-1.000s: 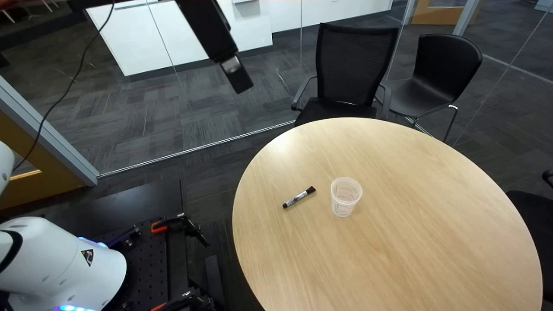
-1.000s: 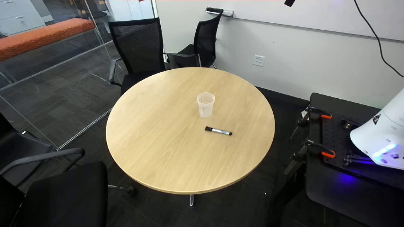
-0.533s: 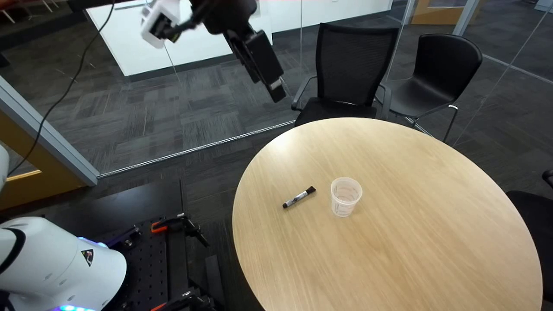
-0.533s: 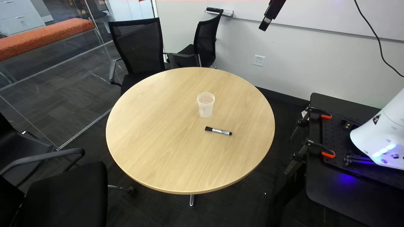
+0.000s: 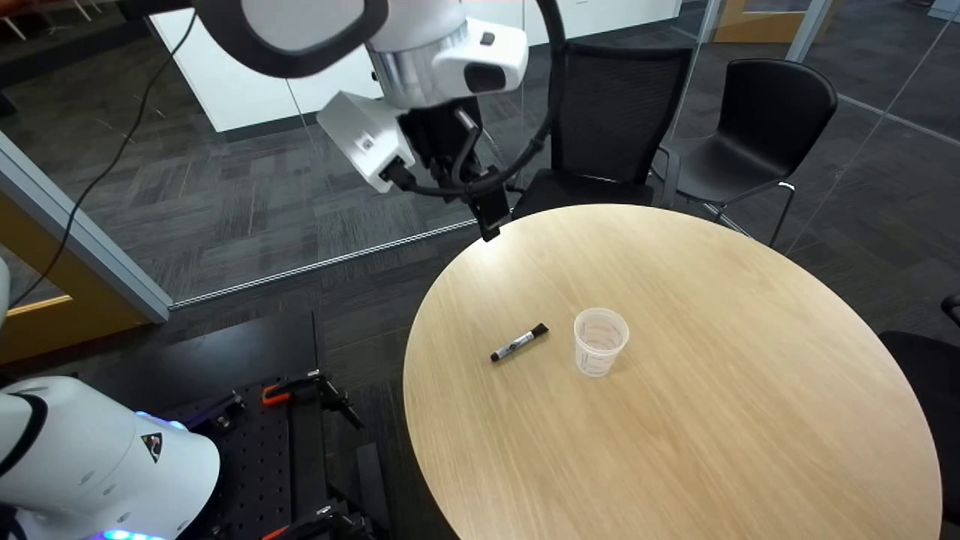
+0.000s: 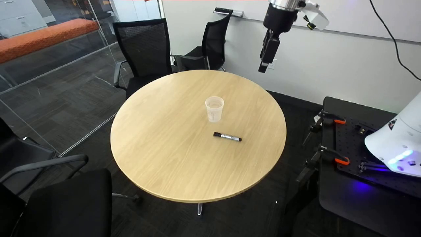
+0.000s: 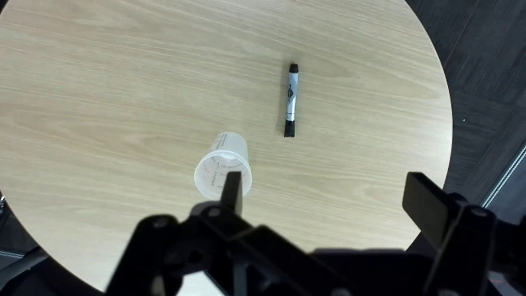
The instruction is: Put the marker in the cup
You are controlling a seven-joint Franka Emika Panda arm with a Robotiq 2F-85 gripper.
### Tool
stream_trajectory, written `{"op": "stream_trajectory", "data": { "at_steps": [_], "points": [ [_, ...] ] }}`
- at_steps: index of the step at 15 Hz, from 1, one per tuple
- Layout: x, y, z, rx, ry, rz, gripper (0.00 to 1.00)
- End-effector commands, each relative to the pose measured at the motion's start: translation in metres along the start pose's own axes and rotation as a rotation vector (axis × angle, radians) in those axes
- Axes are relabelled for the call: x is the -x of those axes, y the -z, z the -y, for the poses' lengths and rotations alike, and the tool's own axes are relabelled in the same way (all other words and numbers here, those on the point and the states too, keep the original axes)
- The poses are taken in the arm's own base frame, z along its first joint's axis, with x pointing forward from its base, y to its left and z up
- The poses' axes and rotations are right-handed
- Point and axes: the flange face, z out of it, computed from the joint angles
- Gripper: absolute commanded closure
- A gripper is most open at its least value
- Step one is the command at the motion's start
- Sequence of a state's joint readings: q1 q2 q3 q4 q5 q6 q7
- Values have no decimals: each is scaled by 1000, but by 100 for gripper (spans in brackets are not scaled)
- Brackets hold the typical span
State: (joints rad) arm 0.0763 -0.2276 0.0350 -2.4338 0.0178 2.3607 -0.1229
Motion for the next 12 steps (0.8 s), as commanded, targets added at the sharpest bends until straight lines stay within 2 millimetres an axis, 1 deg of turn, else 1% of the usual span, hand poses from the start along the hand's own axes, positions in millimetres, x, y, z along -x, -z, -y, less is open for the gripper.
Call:
{"op": "stream_trajectory", "data": {
  "at_steps": [1, 3, 7, 8, 9, 10, 12],
  "points": [
    [-13, -42, -2, -6, 16, 40, 0],
    [-15, -67, 0, -9, 27, 64, 0],
    [-20, -106, -3, 3, 33, 86, 0],
    [-20, -111, -3, 0, 47, 107, 0],
    [-19, -113, -2, 6, 65, 125, 0],
    [-12, -110, 0, -3, 30, 116, 0],
    [-14, -117, 0, 1, 40, 127, 0]
  ]
}}
